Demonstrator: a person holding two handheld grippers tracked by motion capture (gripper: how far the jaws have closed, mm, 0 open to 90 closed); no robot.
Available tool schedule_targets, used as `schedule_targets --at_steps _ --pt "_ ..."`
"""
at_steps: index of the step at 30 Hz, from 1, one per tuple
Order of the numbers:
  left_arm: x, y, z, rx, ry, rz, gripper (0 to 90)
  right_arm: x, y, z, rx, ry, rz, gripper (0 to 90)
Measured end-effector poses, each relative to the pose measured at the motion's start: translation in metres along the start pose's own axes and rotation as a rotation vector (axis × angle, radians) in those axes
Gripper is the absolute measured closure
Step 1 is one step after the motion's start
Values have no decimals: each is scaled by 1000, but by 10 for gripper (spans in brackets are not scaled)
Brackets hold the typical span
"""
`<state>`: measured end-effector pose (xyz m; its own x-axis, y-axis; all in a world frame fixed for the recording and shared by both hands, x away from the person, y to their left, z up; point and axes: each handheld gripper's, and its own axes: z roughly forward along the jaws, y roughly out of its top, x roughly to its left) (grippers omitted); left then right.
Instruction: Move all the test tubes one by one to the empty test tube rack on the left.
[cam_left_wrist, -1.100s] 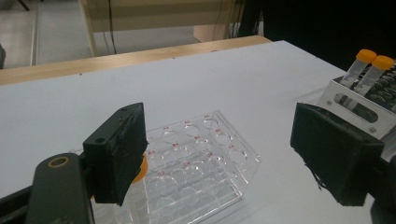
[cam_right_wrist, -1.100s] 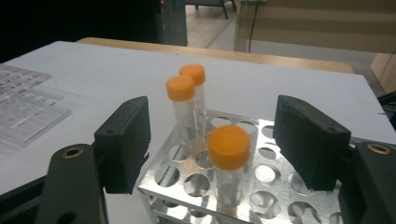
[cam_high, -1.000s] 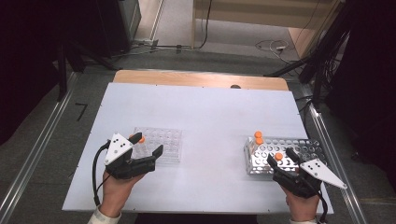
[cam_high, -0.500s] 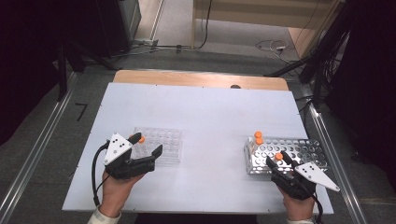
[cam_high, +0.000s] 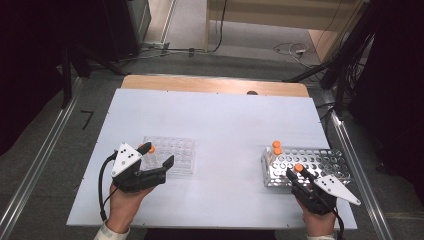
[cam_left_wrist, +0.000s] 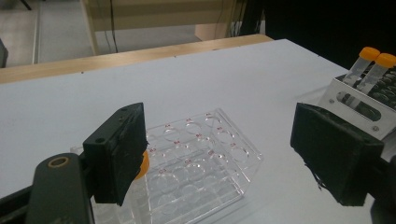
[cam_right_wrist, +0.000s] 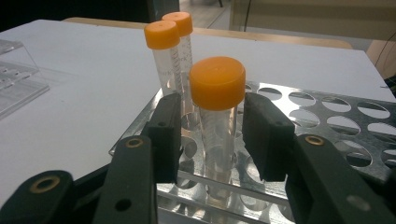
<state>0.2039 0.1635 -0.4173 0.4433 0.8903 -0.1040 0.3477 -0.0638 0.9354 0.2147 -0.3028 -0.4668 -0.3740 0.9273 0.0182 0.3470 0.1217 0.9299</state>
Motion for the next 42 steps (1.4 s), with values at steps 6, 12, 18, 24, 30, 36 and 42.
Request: schedule_targets --at_steps 6,12,18,24,30,36,42 --pt "0 0 0 1 -1 4 187 0 -2 2 11 -3 -3 616" --pt "0 0 1 2 1 5 182 -1 -2 1 9 -15 -6 701" --pt "0 0 1 0 -1 5 182 -4 3 -3 -12 -17 9 709" --pt "-1 0 2 2 6 11 162 -4 14 -9 -43 -19 2 710" --pt "-2 -1 4 11 7 8 134 -2 27 -15 -67 -21 -5 713" --pt "-3 -1 4 10 6 11 134 1 41 -25 -105 -12 -4 715" --pt "-6 0 4 6 -3 13 135 17 54 -32 -138 43 -31 715"
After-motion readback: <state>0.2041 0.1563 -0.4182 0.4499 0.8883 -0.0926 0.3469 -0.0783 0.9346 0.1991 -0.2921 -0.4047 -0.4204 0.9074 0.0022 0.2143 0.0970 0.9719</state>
